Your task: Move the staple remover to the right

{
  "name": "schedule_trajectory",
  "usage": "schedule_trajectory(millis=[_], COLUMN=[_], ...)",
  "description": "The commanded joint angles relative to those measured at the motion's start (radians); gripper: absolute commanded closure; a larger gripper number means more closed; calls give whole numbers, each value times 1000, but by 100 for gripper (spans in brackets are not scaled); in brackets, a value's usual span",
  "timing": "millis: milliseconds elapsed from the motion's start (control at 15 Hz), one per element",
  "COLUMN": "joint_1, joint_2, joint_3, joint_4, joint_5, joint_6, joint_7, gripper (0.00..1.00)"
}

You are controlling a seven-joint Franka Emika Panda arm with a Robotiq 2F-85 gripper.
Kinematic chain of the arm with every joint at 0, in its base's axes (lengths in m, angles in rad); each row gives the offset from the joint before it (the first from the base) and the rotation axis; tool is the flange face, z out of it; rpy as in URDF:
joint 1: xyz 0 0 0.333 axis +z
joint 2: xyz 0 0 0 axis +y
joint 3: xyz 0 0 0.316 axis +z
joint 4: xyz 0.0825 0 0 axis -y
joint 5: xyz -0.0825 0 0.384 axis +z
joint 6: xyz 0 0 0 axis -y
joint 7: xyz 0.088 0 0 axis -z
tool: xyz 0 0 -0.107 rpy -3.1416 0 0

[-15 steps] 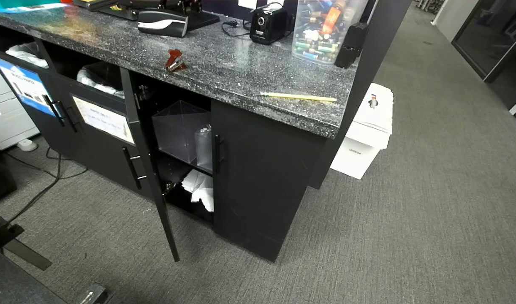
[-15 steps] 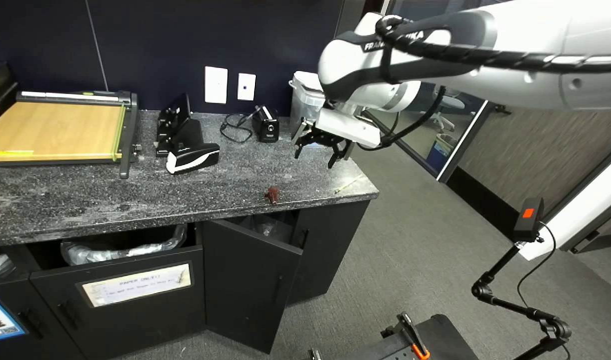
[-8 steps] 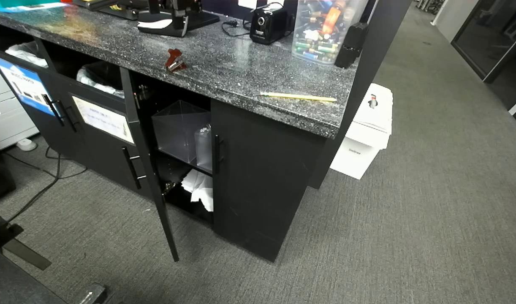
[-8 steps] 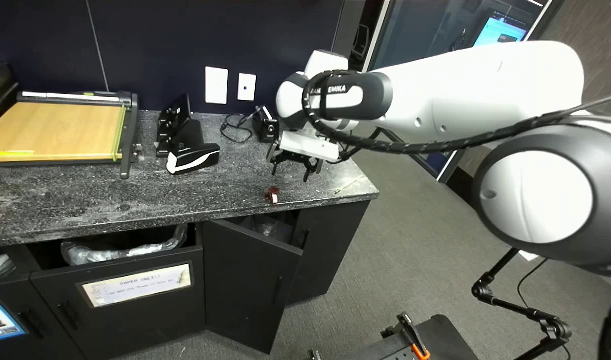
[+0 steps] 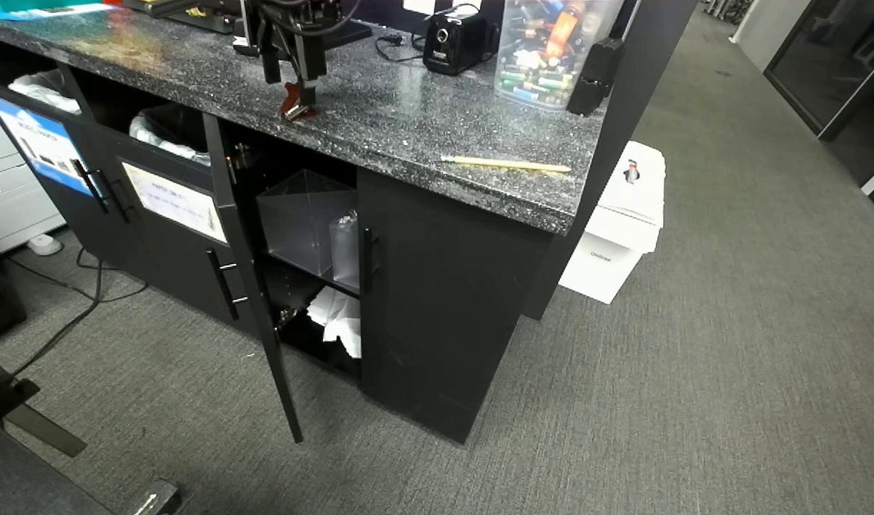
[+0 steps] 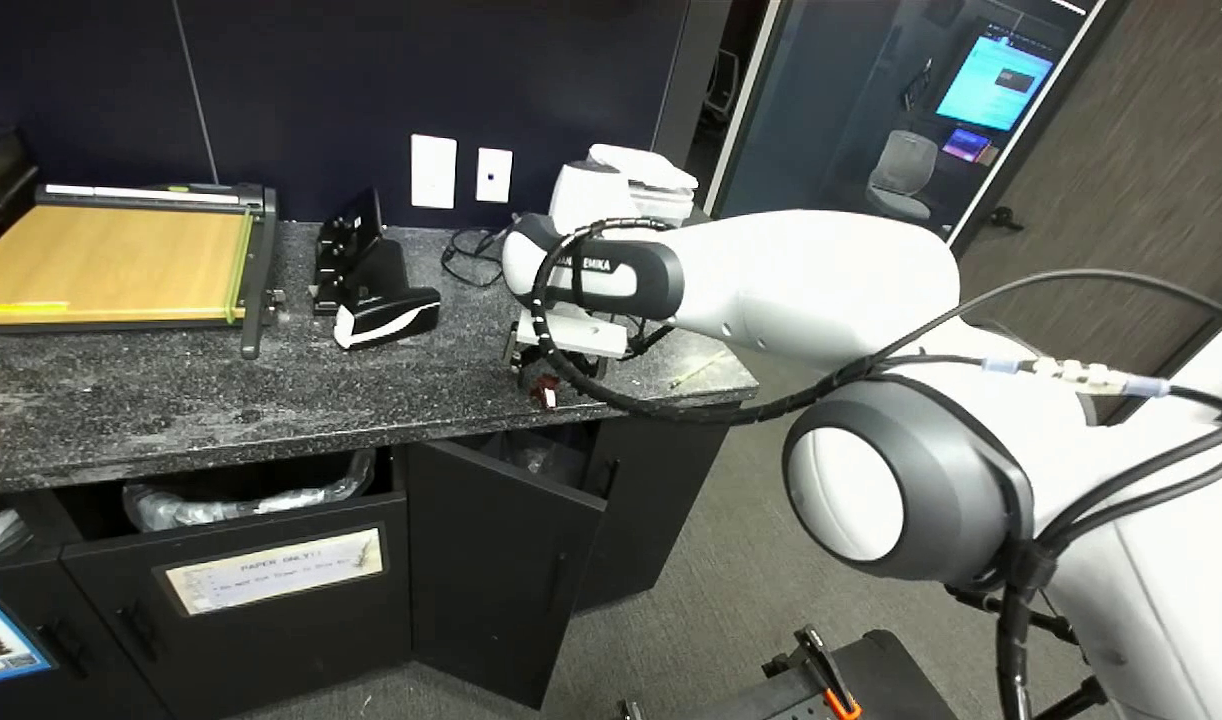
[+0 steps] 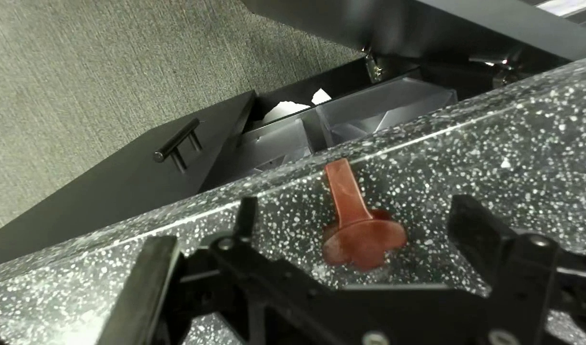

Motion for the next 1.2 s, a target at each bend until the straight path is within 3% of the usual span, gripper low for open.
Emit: schedule_trajectory(millis=[0, 133, 200, 600, 800, 1133], joint_1=[24, 31, 33, 40, 39, 9], joint_2=[146, 205, 232, 284, 269, 221], joint_3=[-23, -30, -33, -34, -46, -31], joint_4=[233, 325, 367, 473, 455, 459], joint_5=[-26, -26, -26, -32, -21, 7], joint_6=[-91, -128, -143, -180, -170, -189], joint_7=[38, 46, 48, 56, 63, 61], gripper=[0, 0, 20, 66, 86, 87])
